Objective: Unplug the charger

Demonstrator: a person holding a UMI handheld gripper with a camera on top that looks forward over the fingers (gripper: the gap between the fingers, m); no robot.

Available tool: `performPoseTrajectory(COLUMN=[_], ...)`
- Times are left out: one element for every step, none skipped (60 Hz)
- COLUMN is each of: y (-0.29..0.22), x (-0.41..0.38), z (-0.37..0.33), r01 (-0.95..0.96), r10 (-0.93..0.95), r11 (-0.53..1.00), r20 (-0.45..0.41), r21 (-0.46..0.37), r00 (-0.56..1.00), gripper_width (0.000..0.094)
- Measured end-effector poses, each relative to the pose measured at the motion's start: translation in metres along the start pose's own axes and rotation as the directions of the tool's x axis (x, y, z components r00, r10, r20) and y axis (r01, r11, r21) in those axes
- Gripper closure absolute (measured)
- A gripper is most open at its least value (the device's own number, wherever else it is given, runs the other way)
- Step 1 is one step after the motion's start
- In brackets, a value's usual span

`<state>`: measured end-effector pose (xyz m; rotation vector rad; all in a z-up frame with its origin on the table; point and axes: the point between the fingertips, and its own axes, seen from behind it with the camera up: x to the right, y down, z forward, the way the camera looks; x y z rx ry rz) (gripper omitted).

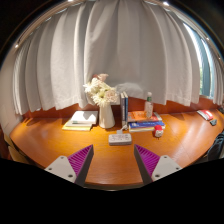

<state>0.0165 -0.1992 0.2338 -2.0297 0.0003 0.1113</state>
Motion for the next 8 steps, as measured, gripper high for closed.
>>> performPoseTrajectory(y=[0.0002, 0.0004, 0.0003, 0.0, -0.0001, 0.0002, 0.0007, 0.0012], x=[-0.0001, -0.0002, -0.0001, 0.0001, 0.0003, -0.0009, -0.0011, -0.0014], z=[0.0, 0.0001, 0.0002, 0.0002, 0.0004, 0.0001, 0.0, 0.0003], r01=[0.0, 0.0, 0.002, 0.005, 0.006, 0.007, 0.006, 0.005], r10=[0.0, 0.0, -0.002, -0.005, -0.006, -0.007, -0.006, -0.005], r11=[1.0, 1.0, 1.0, 1.0, 1.0, 1.0, 1.0, 1.0], r20=[0.0, 0.0, -0.001, -0.002, -0.003, -0.007, -0.007, -0.006], r21=[0.0, -0.001, 0.001, 0.003, 0.003, 0.002, -0.001, -0.003], r00=[1.0, 1.0, 1.0, 1.0, 1.0, 1.0, 1.0, 1.0], gripper_width=[0.012, 0.0118, 0.012, 0.0119, 0.0118, 0.012, 0.012, 0.012])
